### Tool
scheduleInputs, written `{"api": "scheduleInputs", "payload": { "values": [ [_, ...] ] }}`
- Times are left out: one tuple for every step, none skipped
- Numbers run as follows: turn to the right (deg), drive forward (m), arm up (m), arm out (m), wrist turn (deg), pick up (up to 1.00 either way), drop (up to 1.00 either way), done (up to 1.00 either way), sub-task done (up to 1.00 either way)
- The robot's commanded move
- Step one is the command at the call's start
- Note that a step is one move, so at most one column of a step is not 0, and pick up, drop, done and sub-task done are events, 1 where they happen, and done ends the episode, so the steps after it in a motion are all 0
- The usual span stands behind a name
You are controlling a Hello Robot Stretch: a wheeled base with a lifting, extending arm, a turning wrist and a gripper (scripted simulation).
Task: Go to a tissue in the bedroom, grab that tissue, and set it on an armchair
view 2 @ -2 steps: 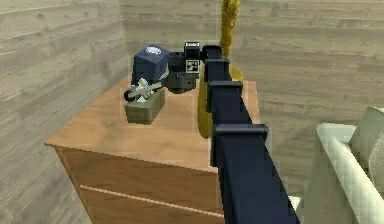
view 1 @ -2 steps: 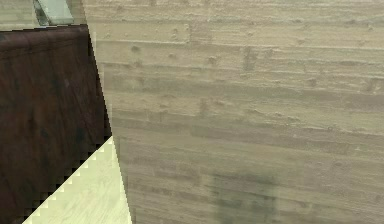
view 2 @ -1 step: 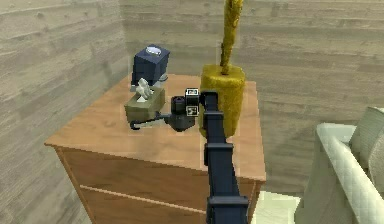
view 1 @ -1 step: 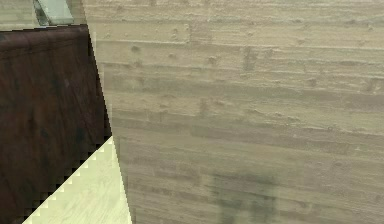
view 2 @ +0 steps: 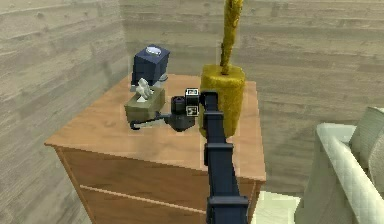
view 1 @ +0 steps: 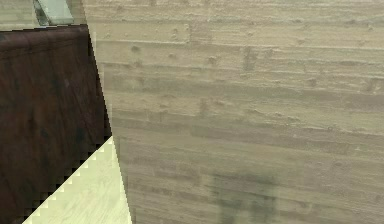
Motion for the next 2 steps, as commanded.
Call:
{"api": "scheduleInputs", "payload": {
  "values": [
    [0.0, 0.0, 0.1, 0.0, 0.0, 0.0, 0.0, 0.0, 0.0],
    [0.0, 0.0, 0.02, 0.0, 0.0, 0.0, 0.0, 0.0, 0.0]
  ]
}}
